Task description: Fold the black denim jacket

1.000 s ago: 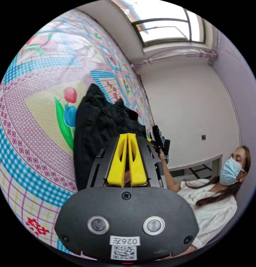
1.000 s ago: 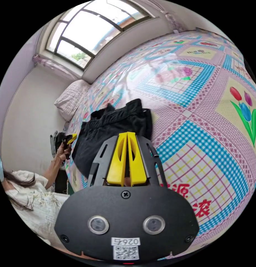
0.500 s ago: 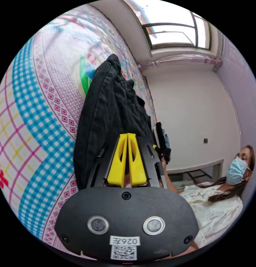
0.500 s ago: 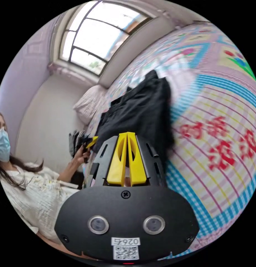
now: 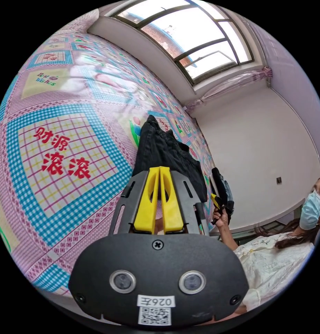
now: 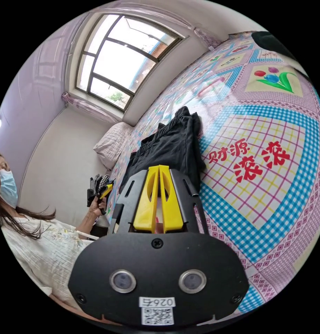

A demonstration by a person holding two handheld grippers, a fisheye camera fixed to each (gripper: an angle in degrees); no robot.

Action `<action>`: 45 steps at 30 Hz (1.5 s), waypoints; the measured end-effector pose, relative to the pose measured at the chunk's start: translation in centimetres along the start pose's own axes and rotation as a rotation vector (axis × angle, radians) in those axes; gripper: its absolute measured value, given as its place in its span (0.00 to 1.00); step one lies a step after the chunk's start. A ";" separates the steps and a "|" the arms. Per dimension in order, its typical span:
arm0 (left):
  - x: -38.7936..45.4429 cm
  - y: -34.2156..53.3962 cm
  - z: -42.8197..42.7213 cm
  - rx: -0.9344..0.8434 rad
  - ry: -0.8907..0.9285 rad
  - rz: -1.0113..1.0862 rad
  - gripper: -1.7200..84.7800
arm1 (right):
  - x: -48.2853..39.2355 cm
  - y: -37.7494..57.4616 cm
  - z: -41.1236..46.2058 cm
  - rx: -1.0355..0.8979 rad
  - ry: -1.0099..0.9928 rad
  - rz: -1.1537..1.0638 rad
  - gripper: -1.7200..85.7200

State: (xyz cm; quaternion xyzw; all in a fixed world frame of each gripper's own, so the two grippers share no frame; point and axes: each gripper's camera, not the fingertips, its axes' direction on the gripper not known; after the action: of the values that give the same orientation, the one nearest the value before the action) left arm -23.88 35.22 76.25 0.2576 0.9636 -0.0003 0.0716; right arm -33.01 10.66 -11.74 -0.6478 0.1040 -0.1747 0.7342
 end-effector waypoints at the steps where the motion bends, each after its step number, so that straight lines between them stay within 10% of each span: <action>1: -0.2 0.7 -0.1 -0.001 -0.038 -0.007 0.01 | 0.0 0.4 -0.5 0.006 0.007 0.008 0.01; 18: -2.1 -6.7 9.8 -0.212 -0.254 0.129 0.26 | 1.4 -0.7 -7.1 0.037 0.106 0.028 0.11; 45: -2.2 -12.9 20.1 -0.514 -0.054 0.181 0.10 | 12.2 -15.3 -0.8 -0.205 -0.100 0.001 0.08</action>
State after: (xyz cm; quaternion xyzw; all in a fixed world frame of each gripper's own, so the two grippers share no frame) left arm -25.60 22.21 56.21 0.3158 0.9029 0.2440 0.1599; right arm -23.98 3.62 4.16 -0.7273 0.0847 -0.1302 0.6685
